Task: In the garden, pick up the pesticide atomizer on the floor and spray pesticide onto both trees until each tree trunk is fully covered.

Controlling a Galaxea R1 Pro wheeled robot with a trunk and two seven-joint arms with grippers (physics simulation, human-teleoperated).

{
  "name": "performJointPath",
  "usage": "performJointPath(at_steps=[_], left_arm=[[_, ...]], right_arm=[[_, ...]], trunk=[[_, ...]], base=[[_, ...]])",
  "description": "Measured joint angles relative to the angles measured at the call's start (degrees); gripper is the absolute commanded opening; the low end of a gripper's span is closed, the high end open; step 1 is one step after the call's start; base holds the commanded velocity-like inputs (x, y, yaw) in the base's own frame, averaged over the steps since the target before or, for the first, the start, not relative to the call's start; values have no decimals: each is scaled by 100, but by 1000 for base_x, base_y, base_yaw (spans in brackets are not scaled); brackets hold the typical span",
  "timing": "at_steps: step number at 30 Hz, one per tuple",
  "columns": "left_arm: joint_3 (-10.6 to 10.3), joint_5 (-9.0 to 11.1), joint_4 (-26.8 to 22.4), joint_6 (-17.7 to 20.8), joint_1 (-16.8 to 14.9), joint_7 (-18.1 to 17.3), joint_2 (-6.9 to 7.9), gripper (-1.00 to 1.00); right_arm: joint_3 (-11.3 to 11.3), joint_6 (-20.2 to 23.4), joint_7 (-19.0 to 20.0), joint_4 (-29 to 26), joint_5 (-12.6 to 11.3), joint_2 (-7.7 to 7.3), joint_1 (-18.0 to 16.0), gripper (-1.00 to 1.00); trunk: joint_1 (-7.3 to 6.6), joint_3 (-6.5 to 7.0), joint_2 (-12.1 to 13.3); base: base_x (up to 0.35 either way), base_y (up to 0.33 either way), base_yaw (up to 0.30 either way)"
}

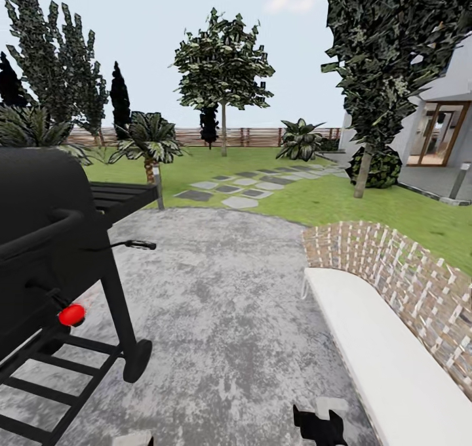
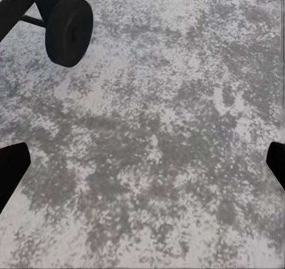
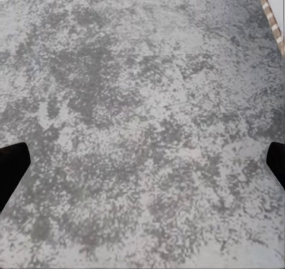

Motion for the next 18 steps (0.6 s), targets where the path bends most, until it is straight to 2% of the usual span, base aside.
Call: performJointPath(at_steps=[6, 18], left_arm=[[-8, 0, 9, -18, 0, -1, 0, 100], [-9, -7, 11, -29, 1, 0, 0, 100]], right_arm=[[-4, -1, 1, -1, -1, 0, 0, 100], [-8, -2, 2, -5, -4, 0, -1, 100]], trunk=[[0, 0, 0], [0, 0, 0]], base=[[334, 0, -152], [334, 0, -18]])
